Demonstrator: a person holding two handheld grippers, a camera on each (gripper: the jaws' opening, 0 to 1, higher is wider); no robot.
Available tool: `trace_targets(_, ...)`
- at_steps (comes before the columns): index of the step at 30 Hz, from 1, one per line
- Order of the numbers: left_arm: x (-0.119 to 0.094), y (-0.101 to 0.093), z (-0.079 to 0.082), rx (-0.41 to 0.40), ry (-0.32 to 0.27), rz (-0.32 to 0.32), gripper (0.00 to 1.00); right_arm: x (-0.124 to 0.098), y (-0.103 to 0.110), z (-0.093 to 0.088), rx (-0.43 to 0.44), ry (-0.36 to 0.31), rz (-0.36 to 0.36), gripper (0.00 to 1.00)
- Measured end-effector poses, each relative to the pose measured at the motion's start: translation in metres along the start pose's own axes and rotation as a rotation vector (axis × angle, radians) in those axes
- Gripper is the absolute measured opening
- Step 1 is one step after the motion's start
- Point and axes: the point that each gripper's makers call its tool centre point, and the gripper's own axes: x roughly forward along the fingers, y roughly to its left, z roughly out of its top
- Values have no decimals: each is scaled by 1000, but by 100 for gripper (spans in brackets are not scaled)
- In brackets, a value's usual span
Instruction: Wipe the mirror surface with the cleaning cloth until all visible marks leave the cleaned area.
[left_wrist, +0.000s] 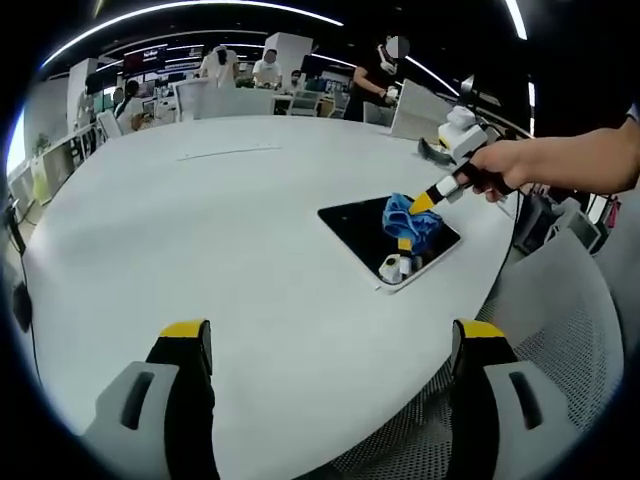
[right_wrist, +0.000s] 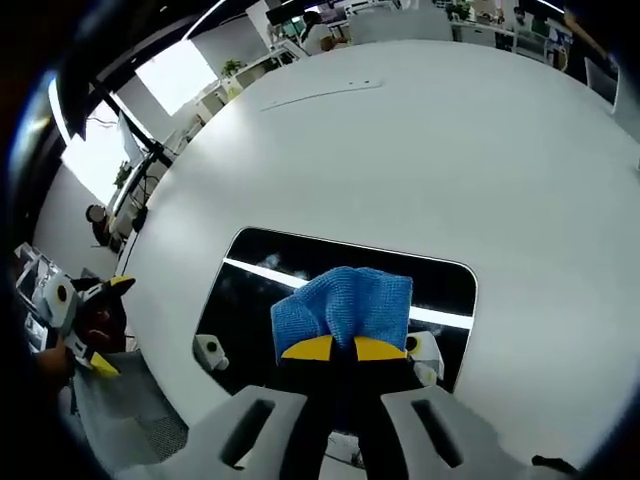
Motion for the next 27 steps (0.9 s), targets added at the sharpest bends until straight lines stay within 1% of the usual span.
trace_targets(2, 0, 0, 0, -1, 1, 0, 98, -1, -3, 0, -5, -1, -4, 0)
trace_targets(10, 0, 1, 0, -5, 0, 1, 98, -8, -17, -3, 23, -10, -3, 0)
trace_targets(17, 1, 2, -1, -6, 2, 2, 98, -11, -23, -6, 30, -7, 4, 0)
trace_targets(27, 1, 1, -1, -6, 4, 1, 98, -20, -40, -10, 37, -5, -22, 0)
